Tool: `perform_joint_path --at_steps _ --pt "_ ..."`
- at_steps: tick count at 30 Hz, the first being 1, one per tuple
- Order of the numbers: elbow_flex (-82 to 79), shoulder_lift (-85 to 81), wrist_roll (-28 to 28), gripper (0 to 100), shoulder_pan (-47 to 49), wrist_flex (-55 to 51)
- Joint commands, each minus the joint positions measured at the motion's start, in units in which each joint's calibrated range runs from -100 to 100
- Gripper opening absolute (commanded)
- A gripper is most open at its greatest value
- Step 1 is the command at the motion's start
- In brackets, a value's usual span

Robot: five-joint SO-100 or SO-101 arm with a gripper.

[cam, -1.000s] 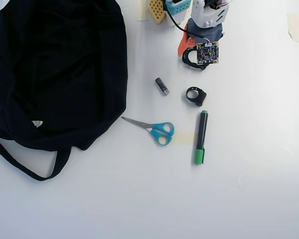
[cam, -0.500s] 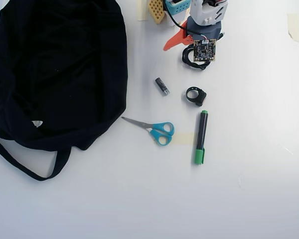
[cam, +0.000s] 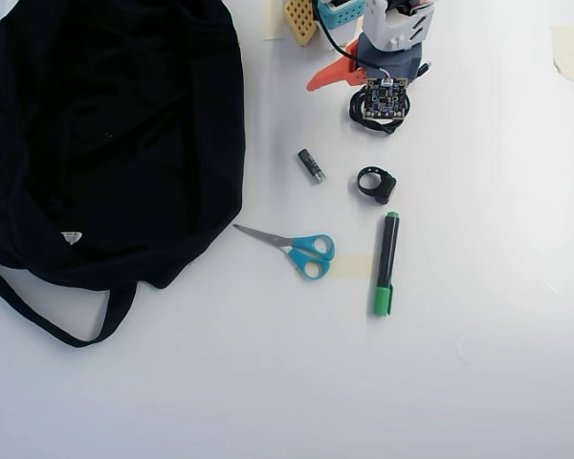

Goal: Put the cable into the black bag

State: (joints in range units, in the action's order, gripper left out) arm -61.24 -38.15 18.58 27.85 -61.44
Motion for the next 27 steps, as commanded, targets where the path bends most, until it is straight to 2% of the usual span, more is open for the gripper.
perform_joint_path --at_steps 1,8,21,27 --pt "-0.8 -1.1 0.2 55 0.0 1.8" --pt "-7.5 -1.0 0.2 55 0.0 11.3" --pt "-13.2 0.0 0.2 55 -0.2 20.5" --pt "-14.7 0.0 0.2 55 -0.2 21.2"
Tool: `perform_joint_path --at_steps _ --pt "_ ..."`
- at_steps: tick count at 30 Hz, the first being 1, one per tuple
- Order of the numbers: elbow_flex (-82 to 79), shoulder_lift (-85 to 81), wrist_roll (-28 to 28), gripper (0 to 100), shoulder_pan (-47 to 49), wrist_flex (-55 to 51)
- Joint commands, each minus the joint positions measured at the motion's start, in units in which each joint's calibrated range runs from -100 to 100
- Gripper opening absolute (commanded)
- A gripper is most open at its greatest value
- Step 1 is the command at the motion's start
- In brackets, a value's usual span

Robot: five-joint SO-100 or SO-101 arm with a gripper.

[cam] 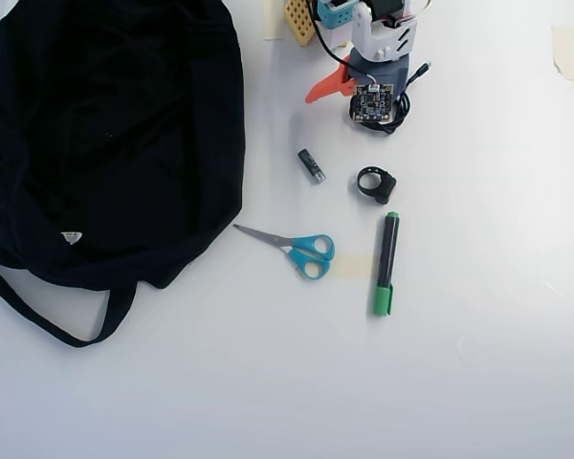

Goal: Put the cable into the black bag

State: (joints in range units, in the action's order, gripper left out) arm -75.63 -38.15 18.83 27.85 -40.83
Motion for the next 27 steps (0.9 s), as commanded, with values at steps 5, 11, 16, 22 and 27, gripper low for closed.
perform_joint_path --at_steps 5,11,16,22,27 --pt "-1.5 0.0 0.0 55 -0.2 2.4" --pt "-1.5 0.0 0.0 55 -0.2 2.5" --pt "-1.5 0.0 0.0 55 -0.2 2.5" --pt "-1.5 -0.2 0.0 49 -0.2 2.5" --pt "-1.5 -0.8 0.0 32 -0.2 2.5"
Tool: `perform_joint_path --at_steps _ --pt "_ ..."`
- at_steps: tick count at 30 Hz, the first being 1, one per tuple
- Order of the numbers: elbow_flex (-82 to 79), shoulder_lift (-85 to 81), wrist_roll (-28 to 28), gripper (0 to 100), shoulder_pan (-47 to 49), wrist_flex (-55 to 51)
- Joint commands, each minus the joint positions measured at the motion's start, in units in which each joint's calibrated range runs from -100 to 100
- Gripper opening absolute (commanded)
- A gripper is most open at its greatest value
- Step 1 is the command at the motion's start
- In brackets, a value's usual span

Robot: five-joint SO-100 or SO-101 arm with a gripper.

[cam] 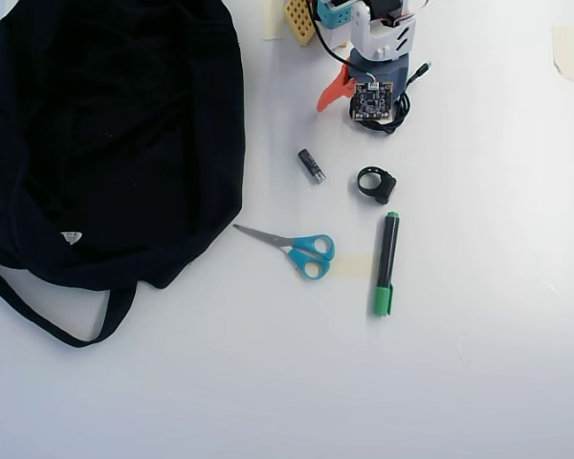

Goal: Put the cable into the black bag

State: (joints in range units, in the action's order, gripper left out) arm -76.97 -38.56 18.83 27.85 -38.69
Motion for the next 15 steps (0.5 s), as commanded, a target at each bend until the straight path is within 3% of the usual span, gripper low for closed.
perform_joint_path --at_steps 1,15 --pt "-0.2 -0.4 0.0 29 -0.2 0.4" --pt "-0.2 -0.6 0.0 9 -0.2 0.4"
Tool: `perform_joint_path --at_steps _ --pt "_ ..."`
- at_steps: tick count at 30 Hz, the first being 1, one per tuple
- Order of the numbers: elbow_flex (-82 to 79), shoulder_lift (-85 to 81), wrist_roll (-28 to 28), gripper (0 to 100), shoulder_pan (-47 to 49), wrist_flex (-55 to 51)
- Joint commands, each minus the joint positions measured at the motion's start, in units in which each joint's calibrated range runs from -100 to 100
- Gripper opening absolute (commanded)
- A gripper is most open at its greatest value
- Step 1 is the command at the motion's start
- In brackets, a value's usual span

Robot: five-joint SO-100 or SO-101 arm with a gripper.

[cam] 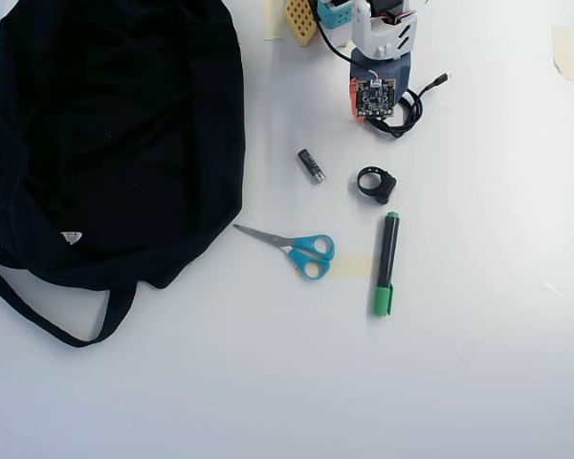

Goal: Put the cable into the black bag

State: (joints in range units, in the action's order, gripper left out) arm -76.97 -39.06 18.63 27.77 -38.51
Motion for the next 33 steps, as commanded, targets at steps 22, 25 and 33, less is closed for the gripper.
perform_joint_path --at_steps 22,25,33 --pt "6.2 -0.3 -0.4 2 0.3 -0.2" --pt "8.8 -0.3 -0.4 2 0.3 -0.4" --pt "15.0 -0.3 -0.5 2 0.7 -3.3"
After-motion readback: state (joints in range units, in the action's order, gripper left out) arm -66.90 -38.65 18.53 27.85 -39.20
